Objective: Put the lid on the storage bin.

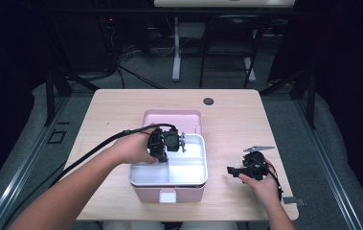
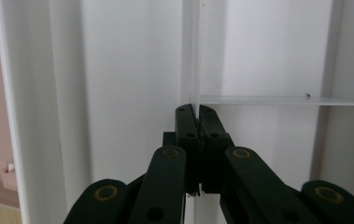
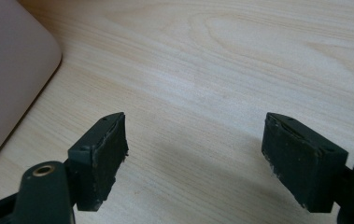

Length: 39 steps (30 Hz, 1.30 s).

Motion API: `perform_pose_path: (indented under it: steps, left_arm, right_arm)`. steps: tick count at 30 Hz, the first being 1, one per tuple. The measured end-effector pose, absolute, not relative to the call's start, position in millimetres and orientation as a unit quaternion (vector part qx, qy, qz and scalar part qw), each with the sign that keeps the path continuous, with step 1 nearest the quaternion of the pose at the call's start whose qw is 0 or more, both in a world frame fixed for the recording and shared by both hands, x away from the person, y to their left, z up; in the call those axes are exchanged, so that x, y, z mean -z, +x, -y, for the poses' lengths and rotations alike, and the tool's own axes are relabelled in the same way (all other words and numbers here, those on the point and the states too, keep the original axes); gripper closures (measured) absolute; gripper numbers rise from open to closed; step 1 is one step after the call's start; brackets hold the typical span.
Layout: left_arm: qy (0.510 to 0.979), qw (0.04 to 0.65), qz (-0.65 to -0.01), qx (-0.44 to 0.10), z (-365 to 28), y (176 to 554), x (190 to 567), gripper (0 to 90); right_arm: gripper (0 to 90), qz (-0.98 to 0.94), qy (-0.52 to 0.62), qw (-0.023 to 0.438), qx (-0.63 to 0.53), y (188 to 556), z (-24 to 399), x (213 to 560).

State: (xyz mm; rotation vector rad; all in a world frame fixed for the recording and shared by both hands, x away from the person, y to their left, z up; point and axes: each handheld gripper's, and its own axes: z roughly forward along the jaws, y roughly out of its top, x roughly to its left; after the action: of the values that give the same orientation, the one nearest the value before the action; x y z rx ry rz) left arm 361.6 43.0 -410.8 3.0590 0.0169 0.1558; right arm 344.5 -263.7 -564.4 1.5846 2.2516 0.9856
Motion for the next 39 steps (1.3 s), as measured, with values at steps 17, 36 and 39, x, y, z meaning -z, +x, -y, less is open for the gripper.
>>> perform_pose_path:
  steps: [17,36,39]
  left_arm:
    - [0.998,0.038,0.001,-0.042,-42.2,360.0,429.7,88.9]
    - [0.996,0.047,-0.064,-0.035,-73.8,364.5,431.1,80.3]
    - [0.994,0.062,-0.08,-0.032,-84.9,365.5,430.6,79.5]
  right_arm:
    - [21.8,-0.769,0.535,0.109,-0.332,345.8,263.1,565.9]
    - [21.8,-0.77,0.536,0.108,-0.328,346.0,261.7,566.4]
    - [21.8,-0.772,0.534,0.107,-0.327,346.4,261.2,566.5]
